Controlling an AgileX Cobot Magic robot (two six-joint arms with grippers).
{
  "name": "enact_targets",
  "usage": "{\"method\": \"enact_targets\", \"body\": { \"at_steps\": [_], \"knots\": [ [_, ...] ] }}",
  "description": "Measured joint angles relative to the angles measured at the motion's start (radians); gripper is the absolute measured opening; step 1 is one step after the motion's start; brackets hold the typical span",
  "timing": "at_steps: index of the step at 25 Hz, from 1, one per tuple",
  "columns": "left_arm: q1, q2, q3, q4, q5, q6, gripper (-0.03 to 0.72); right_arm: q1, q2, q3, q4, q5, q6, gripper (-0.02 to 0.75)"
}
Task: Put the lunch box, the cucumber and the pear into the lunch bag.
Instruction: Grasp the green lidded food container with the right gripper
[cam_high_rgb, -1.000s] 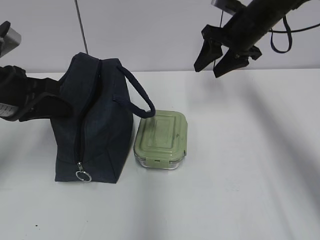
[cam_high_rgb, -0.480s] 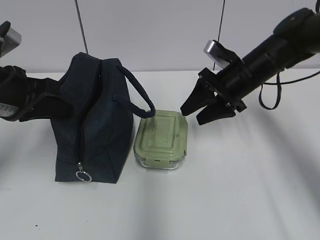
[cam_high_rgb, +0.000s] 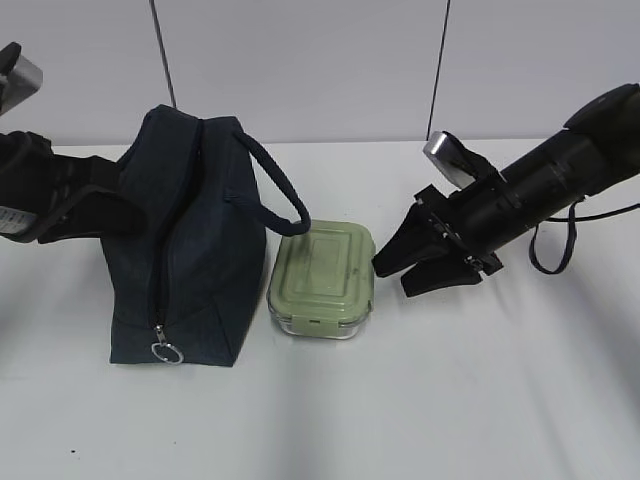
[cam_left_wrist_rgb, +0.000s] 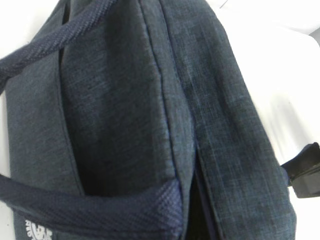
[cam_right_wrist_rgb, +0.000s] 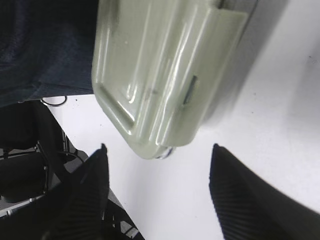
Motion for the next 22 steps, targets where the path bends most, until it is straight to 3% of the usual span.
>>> {"method": "enact_targets", "body": {
  "at_steps": [8, 15, 22],
  "knots": [
    [0.000, 0.000, 0.000, 0.000, 0.002, 0.000, -0.019, 0.001, 0.000, 0.000, 0.085, -0.004, -0.036, 0.491],
    [0.000, 0.000, 0.000, 0.000, 0.003, 0.000, -0.019, 0.026, 0.000, 0.000, 0.089, -0.082, -0.040, 0.610],
    [0.000, 0.000, 0.000, 0.000, 0.004, 0.000, -0.019, 0.057, 0.000, 0.000, 0.109, -0.158, -0.035, 0.619]
  ]
}}
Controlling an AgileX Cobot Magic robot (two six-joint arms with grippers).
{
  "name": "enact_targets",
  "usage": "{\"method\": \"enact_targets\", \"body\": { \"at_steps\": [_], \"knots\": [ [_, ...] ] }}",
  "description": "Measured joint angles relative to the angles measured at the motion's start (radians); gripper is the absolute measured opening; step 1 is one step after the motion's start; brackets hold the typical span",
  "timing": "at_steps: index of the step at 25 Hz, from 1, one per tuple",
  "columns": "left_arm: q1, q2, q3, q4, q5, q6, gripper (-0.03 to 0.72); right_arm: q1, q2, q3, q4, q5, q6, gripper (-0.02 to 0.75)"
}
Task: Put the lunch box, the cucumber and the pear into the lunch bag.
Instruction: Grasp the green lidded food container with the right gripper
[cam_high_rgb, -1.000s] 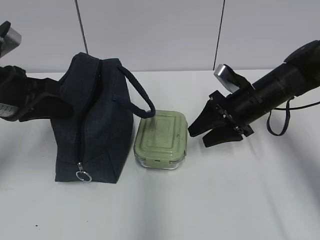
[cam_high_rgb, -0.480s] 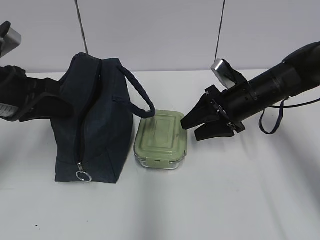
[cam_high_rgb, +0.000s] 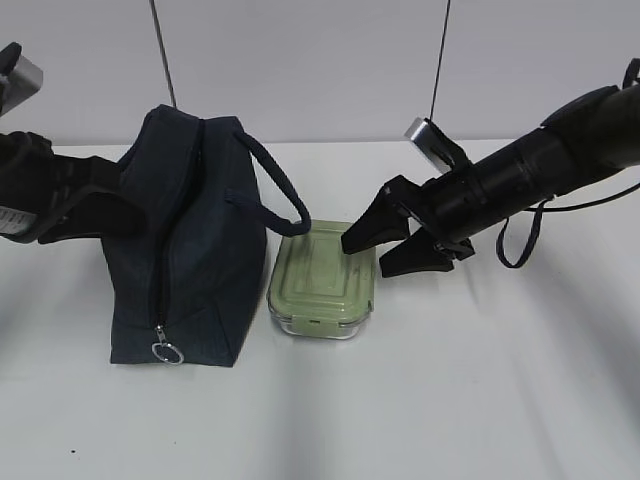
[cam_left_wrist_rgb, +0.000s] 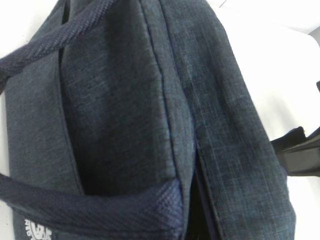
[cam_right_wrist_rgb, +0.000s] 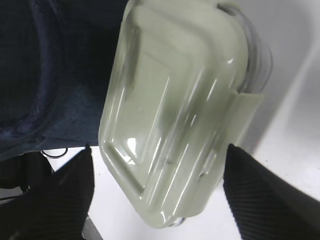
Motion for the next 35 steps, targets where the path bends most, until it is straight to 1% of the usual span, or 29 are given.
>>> {"method": "enact_targets", "body": {
  "at_steps": [7, 12, 17, 21, 23, 27, 28, 30, 35],
  "knots": [
    [0.000, 0.000, 0.000, 0.000, 0.000, 0.000, -0.019, 0.004, 0.063, 0.000, 0.013, 0.006, 0.026, 0.600],
    [0.000, 0.000, 0.000, 0.000, 0.000, 0.000, -0.019, 0.004, 0.103, 0.000, 0.053, 0.013, 0.028, 0.596],
    [0.000, 0.000, 0.000, 0.000, 0.000, 0.000, -0.019, 0.009, 0.105, 0.001, 0.117, 0.008, 0.009, 0.595],
    [0.000, 0.000, 0.000, 0.000, 0.001, 0.000, -0.019, 0.023, 0.105, 0.001, 0.131, -0.014, 0.005, 0.590],
    [0.000, 0.000, 0.000, 0.000, 0.001, 0.000, -0.019, 0.029, 0.105, 0.001, 0.133, -0.019, 0.005, 0.563],
    [0.000, 0.000, 0.000, 0.000, 0.001, 0.000, -0.019, 0.031, 0.108, 0.002, 0.136, -0.023, 0.004, 0.435],
    [0.000, 0.000, 0.000, 0.000, 0.001, 0.000, -0.019, 0.031, 0.108, 0.002, 0.138, -0.023, 0.004, 0.414],
    [0.000, 0.000, 0.000, 0.000, 0.001, 0.000, -0.019, 0.031, 0.108, 0.002, 0.141, -0.023, 0.004, 0.397],
    [0.000, 0.000, 0.000, 0.000, 0.001, 0.000, -0.019, 0.031, 0.108, 0.002, 0.142, -0.023, 0.004, 0.389]
  ]
}}
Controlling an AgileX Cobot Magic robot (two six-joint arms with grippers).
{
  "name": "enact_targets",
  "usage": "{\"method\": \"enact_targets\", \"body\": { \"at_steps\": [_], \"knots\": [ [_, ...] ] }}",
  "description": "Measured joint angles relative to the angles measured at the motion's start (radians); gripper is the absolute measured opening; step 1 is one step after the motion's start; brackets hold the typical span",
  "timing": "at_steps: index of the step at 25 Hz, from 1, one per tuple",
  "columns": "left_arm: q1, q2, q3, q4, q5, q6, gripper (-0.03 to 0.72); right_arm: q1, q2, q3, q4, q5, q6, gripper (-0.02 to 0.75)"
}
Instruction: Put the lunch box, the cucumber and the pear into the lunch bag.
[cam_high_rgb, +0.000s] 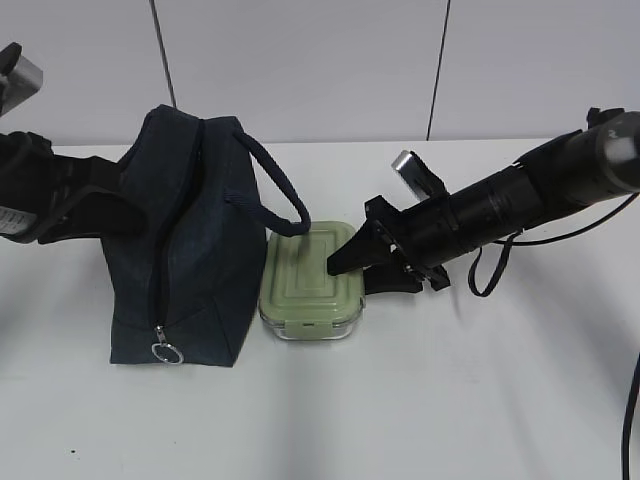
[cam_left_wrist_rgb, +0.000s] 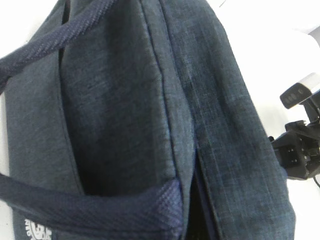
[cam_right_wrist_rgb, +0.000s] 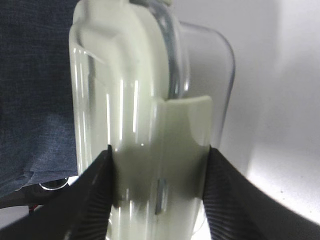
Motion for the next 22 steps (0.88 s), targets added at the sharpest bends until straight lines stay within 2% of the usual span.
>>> {"method": "enact_targets", "body": {
  "at_steps": [5, 17, 22],
  "knots": [
    [0.000, 0.000, 0.000, 0.002, 0.000, 0.001, -0.019, -0.011, 0.000, 0.000, -0.002, 0.008, 0.000, 0.386],
    [0.000, 0.000, 0.000, 0.008, 0.000, 0.001, -0.019, -0.117, 0.004, 0.000, -0.018, 0.088, -0.014, 0.384],
    [0.000, 0.000, 0.000, 0.008, 0.000, 0.001, -0.019, -0.136, 0.004, 0.000, 0.042, 0.112, -0.042, 0.383]
  ]
}}
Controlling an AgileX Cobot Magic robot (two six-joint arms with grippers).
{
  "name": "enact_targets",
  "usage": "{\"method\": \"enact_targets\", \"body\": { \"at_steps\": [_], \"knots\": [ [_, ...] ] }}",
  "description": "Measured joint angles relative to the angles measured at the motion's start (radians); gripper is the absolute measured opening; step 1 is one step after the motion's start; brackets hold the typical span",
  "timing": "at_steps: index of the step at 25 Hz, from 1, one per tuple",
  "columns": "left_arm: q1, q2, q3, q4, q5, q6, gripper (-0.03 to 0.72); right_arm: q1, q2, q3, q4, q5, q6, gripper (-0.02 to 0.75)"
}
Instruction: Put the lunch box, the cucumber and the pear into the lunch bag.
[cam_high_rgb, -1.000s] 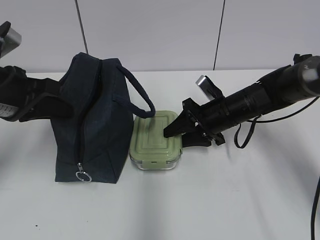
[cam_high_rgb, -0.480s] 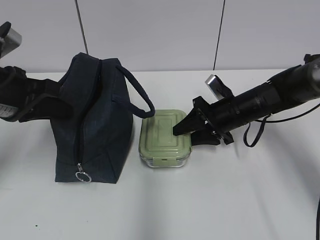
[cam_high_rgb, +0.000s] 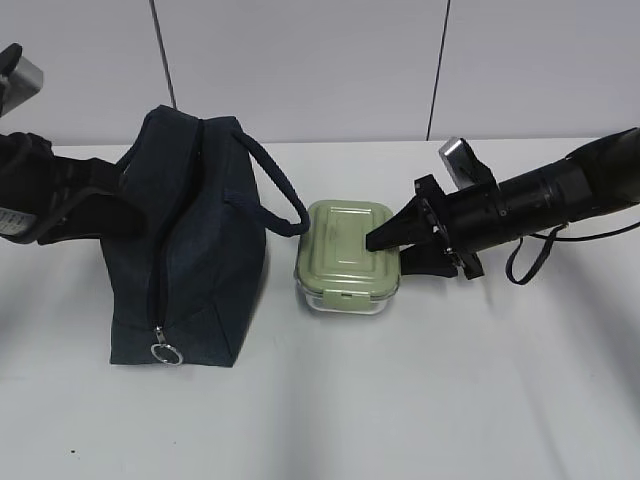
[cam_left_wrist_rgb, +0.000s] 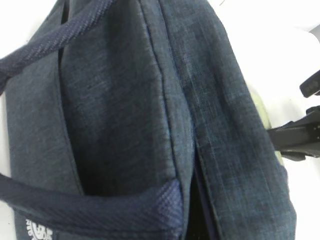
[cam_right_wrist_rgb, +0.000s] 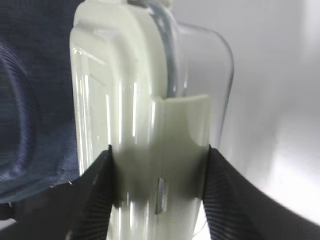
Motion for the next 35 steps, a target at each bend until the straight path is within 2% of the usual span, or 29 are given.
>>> {"method": "enact_targets", "body": {
  "at_steps": [4, 11, 25, 29, 35],
  "knots": [
    [0.000, 0.000, 0.000, 0.000, 0.000, 0.000, -0.019, -0.017, 0.000, 0.000, 0.051, 0.004, -0.008, 0.383],
    [0.000, 0.000, 0.000, 0.000, 0.000, 0.000, -0.019, -0.065, 0.000, -0.027, 0.059, 0.004, -0.011, 0.383],
    [0.000, 0.000, 0.000, 0.001, 0.000, 0.000, -0.019, -0.069, -0.097, -0.238, 0.086, 0.025, 0.045, 0.383],
    [0.000, 0.000, 0.000, 0.001, 0.000, 0.000, -0.019, -0.044, -0.115, -0.302, 0.106, 0.029, 0.067, 0.383],
    [0.000, 0.000, 0.000, -0.001, 0.000, 0.000, -0.019, 0.065, -0.117, -0.378, 0.133, 0.031, 0.089, 0.383]
  ]
}}
